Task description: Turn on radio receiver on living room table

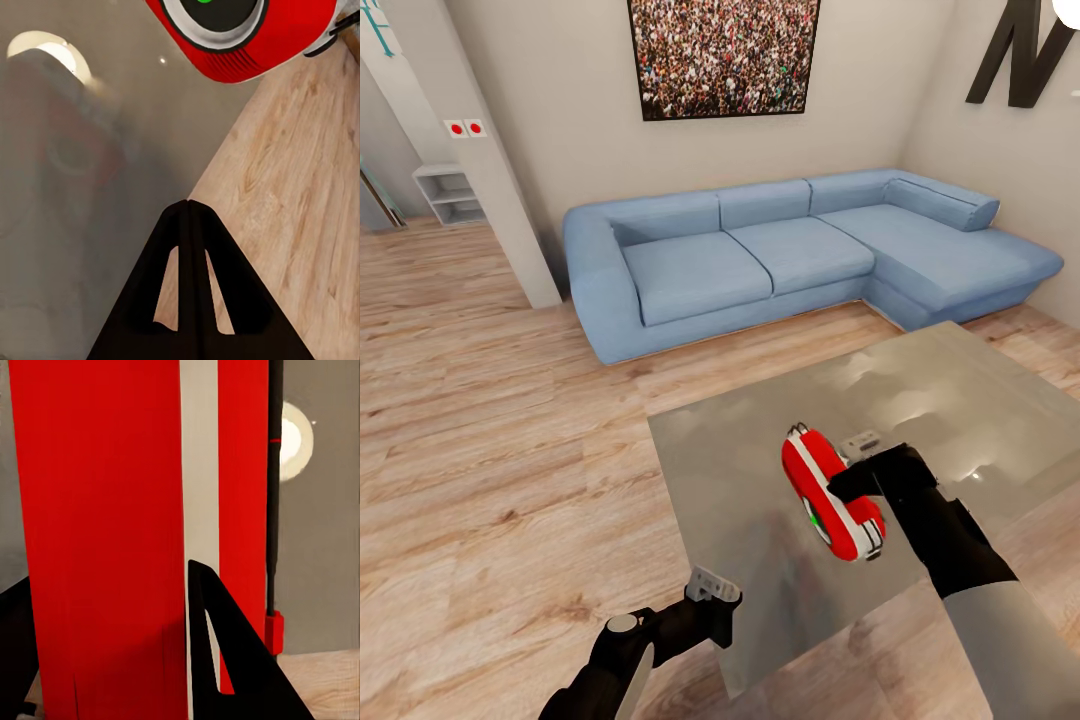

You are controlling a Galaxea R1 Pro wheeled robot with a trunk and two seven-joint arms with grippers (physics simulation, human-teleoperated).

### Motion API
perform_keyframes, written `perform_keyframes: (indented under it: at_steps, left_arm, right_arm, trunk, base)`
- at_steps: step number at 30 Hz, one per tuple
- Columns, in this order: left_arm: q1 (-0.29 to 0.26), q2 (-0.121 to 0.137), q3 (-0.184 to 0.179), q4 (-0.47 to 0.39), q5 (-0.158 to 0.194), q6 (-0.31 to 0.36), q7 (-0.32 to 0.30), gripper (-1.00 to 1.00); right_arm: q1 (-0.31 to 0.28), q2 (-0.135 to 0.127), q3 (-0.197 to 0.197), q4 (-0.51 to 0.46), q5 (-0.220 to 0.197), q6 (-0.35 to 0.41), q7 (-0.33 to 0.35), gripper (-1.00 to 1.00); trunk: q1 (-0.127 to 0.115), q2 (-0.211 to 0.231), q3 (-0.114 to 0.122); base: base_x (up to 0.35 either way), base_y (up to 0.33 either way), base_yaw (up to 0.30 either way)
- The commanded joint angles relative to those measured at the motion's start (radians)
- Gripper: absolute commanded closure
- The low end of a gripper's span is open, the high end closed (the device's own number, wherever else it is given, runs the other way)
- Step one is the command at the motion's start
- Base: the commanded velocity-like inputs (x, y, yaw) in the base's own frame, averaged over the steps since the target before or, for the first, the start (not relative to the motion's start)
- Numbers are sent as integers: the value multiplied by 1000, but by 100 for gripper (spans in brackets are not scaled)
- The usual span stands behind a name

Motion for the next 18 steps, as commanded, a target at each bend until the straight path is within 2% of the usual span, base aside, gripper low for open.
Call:
perform_keyframes:
  at_steps: [1,5,12,18]
  left_arm:
    - [0,0,0,0,0,0,0,100]
    - [0,0,0,-1,0,0,-2,100]
    - [0,0,0,-1,0,0,-3,100]
    - [0,0,0,0,-1,0,-2,100]
  right_arm:
    - [-4,4,0,8,7,0,0,100]
    - [-24,20,-1,43,7,0,-1,100]
    - [-80,28,-2,147,3,0,1,100]
    - [-89,32,-4,171,-30,0,1,100]
  trunk:
    - [0,0,0]
    - [0,0,0]
    - [0,0,0]
    - [0,0,0]
  base:
    - [0,0,0]
    - [0,0,0]
    - [0,0,0]
    - [0,0,0]
